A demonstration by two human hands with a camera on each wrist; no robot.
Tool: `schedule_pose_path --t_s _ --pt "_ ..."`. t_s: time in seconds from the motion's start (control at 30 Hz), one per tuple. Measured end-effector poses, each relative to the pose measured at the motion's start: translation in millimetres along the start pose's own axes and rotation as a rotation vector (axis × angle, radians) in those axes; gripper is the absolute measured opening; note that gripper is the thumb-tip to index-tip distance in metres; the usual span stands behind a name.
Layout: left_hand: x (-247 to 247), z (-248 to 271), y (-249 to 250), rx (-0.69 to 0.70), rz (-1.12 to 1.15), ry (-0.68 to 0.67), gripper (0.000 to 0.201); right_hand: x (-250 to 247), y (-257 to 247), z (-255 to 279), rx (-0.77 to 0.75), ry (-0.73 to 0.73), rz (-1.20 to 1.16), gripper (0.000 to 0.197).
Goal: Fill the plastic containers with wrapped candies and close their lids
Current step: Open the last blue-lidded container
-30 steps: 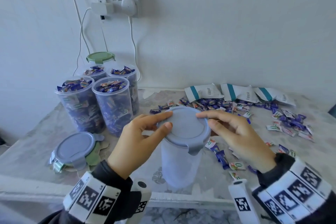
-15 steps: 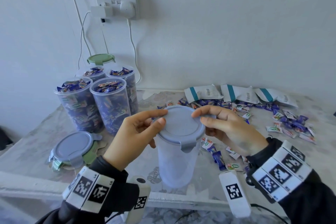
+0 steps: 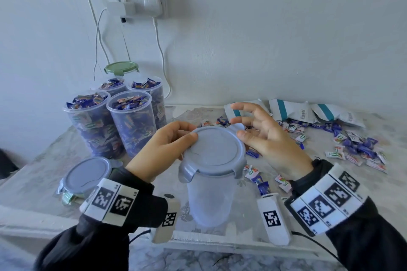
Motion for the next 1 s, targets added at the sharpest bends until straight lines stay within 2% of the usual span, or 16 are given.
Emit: schedule_pose_path --t_s 0.1,0.23,0.4,0.53,0.7,0.77,0.87,1.0 --pt "3.0 -0.2 -5.6 -0.050 0.031 -0.040 0.027 -1.2 0.5 4.0 -0.036 0.014 0.081 0.039" --pt "12.5 12.9 -11.2 -0.096 0.132 -0.025 0.015 -6.5 0.8 17.0 -0.078 0.060 0.112 0.026" --pt "16.4 24.6 -5.5 0.038 0.169 0.121 0.018 -16.0 1.2 34.5 -0.091 0.080 0.171 0.029" --pt "20.0 33.0 2.3 0.102 0.192 0.089 0.017 -17.8 2.5 40.6 -0.045 0.064 0.126 0.032" --pt "18.5 37.1 7.2 0.216 0.062 0.071 0.027 -16.7 5.8 36.2 0.093 -0.036 -0.013 0.019" --pt "19.1 36.3 7.5 0.208 0.057 0.071 0.022 -16.3 9.0 34.5 0.136 -0.044 -0.084 0.013" --pt "21.4 37.7 7.4 0.219 0.018 0.089 0.010 -19.0 8.8 35.0 0.102 -0.002 -0.070 0.013" --pt "20.7 47.5 10.2 0.424 -0.324 0.271 0.028 -20.4 3.5 37.9 0.014 0.070 -0.001 0.014"
Point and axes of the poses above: each hand's wrist, its own z-axis away from the middle knuckle, its own x-axis out of the palm, y = z × x, the point moved 5 cm from there along -z, towards the middle knuckle, and after that the axes turned 10 degrees about y, right-handed, at the moved point
